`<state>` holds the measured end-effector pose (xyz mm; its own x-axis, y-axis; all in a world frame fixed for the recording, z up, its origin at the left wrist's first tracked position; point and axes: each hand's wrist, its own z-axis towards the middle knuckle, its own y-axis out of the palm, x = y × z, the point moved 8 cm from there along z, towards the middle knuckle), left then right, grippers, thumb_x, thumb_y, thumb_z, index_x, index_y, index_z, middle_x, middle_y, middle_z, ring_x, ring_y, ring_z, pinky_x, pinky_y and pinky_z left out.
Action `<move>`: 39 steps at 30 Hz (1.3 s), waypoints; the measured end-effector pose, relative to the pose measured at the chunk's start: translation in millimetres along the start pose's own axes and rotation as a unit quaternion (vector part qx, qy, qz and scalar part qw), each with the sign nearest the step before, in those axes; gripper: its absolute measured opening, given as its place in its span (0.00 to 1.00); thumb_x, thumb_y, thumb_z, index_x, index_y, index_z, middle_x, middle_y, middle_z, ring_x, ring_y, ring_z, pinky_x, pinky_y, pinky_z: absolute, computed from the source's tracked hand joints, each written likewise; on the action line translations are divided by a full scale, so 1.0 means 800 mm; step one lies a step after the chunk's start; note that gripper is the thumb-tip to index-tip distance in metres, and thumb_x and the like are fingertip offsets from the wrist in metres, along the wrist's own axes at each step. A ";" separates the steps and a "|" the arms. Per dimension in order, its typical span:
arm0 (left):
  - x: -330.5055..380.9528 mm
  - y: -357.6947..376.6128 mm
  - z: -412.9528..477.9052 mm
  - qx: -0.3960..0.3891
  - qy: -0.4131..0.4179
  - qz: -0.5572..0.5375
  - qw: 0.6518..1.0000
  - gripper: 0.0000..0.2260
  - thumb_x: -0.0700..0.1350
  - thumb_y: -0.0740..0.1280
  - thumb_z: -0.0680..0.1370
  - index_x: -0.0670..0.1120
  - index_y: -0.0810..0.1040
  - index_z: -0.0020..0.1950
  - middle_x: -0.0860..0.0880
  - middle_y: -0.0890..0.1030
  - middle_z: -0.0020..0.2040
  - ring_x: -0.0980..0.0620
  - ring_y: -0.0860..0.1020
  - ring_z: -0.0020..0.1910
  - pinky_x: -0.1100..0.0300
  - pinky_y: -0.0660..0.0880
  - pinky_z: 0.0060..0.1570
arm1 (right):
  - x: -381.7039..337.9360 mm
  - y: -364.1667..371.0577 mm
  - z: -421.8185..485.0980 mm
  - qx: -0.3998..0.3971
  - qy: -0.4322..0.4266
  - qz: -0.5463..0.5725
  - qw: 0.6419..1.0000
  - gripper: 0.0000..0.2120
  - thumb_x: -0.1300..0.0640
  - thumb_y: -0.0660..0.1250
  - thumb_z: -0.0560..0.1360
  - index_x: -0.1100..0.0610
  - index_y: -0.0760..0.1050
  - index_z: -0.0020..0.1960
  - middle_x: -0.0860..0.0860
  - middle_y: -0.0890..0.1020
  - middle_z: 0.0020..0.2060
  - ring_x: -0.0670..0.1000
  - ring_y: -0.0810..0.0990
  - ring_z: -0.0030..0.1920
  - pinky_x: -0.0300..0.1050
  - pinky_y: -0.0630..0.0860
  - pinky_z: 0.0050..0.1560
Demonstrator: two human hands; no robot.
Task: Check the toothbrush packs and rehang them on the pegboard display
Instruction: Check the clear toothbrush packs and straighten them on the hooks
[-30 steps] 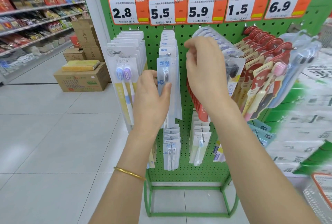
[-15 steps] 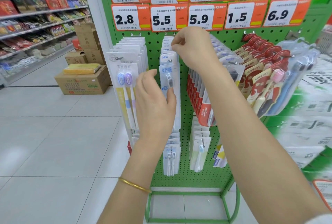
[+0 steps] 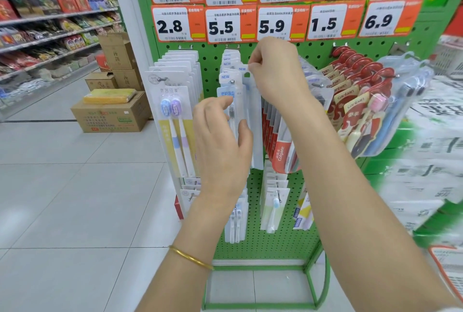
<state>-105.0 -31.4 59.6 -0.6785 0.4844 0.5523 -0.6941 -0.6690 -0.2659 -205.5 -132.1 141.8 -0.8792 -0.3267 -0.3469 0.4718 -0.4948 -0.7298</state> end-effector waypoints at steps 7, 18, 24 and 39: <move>0.008 0.010 -0.022 -0.026 -0.052 -0.088 0.994 0.13 0.38 0.64 0.75 0.47 0.69 0.58 0.54 0.67 0.54 0.56 0.72 0.47 0.54 0.74 0.50 | 0.021 -0.032 -0.053 0.039 -0.005 0.006 0.999 0.07 0.70 0.57 0.73 0.62 0.72 0.40 0.56 0.77 0.38 0.57 0.76 0.42 0.49 0.72 0.43; 0.015 0.097 -0.120 -0.261 -0.207 -0.271 0.903 0.06 0.46 0.59 0.82 0.48 0.73 0.57 0.59 0.75 0.49 0.72 0.73 0.45 0.77 0.67 0.46 | 0.132 -0.030 -0.191 -0.033 0.118 0.232 0.965 0.06 0.66 0.63 0.76 0.58 0.76 0.45 0.44 0.74 0.31 0.41 0.73 0.28 0.33 0.71 0.32; 0.012 0.148 -0.194 -0.368 -0.285 -0.272 0.842 0.02 0.44 0.62 0.81 0.50 0.74 0.50 0.53 0.77 0.43 0.60 0.74 0.40 0.62 0.73 0.45 | 0.207 0.000 -0.268 -0.005 0.237 0.276 0.931 0.07 0.64 0.64 0.76 0.53 0.75 0.44 0.46 0.76 0.32 0.40 0.73 0.26 0.31 0.68 0.28; -0.009 0.172 -0.239 -0.367 -0.300 -0.224 0.852 0.10 0.49 0.61 0.81 0.43 0.71 0.56 0.55 0.70 0.38 0.66 0.69 0.31 0.72 0.65 0.33 | 0.233 0.078 -0.390 -0.068 0.331 0.362 0.869 0.15 0.59 0.63 0.78 0.68 0.68 0.38 0.47 0.64 0.24 0.47 0.61 0.27 0.43 0.59 0.32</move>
<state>-241.8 -19.3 -132.6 -0.2141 0.0768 0.9738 -0.9637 0.1460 -0.2234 -361.0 27.0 -152.3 -0.2225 0.0441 -0.9739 0.9442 -0.2390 -0.2265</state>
